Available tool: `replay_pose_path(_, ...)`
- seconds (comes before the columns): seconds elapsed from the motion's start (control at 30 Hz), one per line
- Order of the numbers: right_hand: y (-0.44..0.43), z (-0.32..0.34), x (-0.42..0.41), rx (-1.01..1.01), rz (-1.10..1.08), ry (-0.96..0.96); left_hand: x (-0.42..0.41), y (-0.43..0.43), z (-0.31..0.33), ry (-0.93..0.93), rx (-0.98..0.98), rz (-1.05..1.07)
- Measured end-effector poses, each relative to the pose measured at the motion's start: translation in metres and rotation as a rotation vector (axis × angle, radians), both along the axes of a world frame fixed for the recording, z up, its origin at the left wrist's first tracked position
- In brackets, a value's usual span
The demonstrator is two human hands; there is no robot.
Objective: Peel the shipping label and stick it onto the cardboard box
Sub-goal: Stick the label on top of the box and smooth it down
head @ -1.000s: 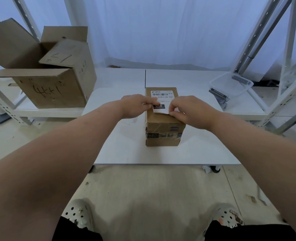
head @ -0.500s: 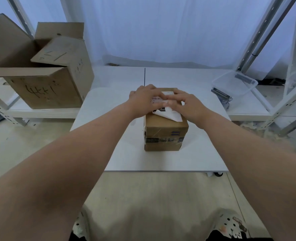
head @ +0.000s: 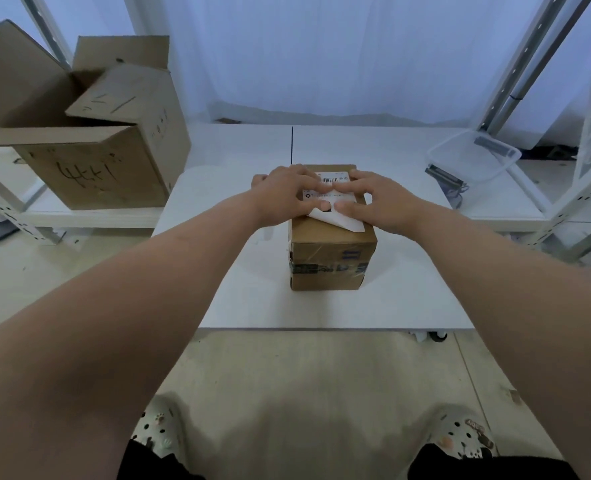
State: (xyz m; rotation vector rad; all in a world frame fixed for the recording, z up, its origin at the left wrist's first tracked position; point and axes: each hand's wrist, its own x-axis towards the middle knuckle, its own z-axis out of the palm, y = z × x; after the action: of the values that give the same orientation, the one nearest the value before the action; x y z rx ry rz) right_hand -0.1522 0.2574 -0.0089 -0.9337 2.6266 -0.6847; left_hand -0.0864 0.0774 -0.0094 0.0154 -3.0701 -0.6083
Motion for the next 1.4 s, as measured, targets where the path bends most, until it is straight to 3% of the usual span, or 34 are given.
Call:
replay_pose_path(0.13,-0.012,-0.009,0.000,0.010,-0.094,0.170,0.003,0.000,0.000,-0.003,0.014,-0.003)
replay_pose_path(0.23,-0.007,-0.006,0.002,0.121,-0.039,0.128,0.004,0.000,0.001,-0.019,-0.017,-0.015)
replay_pose_path(0.43,0.002,-0.002,-0.001,0.125,0.016,-0.052,0.008,-0.001,0.003,-0.107,-0.060,-0.050)
replay_pose_path(0.63,-0.018,-0.002,0.005,0.109,-0.128,0.124,0.018,0.005,0.009,-0.154,-0.111,-0.081)
replay_pose_path(0.83,-0.017,0.003,0.012,0.154,-0.139,0.141,0.025,0.004,0.010,-0.212,-0.184,-0.118)
replay_pose_path(1.17,-0.003,0.001,0.014,0.316,0.031,-0.053,0.028,-0.001,0.010,-0.365,-0.146,-0.059)
replay_pose_path(1.3,0.010,0.014,0.021,0.160,0.037,-0.348,0.031,-0.004,0.011,-0.443,0.189,0.013)
replay_pose_path(1.4,0.015,0.017,0.024,0.025,-0.058,-0.387,0.027,0.007,0.008,-0.325,0.028,0.061)
